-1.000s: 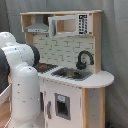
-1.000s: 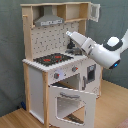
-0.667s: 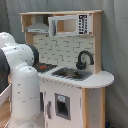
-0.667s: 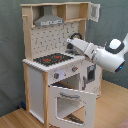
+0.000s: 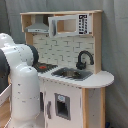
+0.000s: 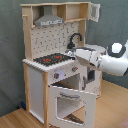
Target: Play with the kitchen
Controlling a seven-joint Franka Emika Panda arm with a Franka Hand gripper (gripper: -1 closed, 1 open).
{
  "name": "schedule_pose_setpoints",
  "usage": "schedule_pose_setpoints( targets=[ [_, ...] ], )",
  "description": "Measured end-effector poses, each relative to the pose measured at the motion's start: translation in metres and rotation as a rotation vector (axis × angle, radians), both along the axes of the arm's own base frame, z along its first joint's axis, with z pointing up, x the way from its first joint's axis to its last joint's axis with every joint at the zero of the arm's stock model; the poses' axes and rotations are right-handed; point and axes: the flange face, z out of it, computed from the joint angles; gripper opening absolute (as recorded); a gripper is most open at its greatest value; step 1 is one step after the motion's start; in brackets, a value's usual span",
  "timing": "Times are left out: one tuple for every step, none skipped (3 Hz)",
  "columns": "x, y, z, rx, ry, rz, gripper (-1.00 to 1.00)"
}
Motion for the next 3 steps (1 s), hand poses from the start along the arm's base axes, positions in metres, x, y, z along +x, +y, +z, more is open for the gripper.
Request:
schedule_pose_setpoints(
  targets=[
    [-0.026, 0.001, -0.025, 0.016, 0.087, 0.059, 1.0],
    [-0.046, 0.001, -0.042, 0.059, 0.143, 0.108, 1.0],
    [-0.069, 0.006, -0.048, 0.125, 0.184, 0.167, 1.0]
  ],
)
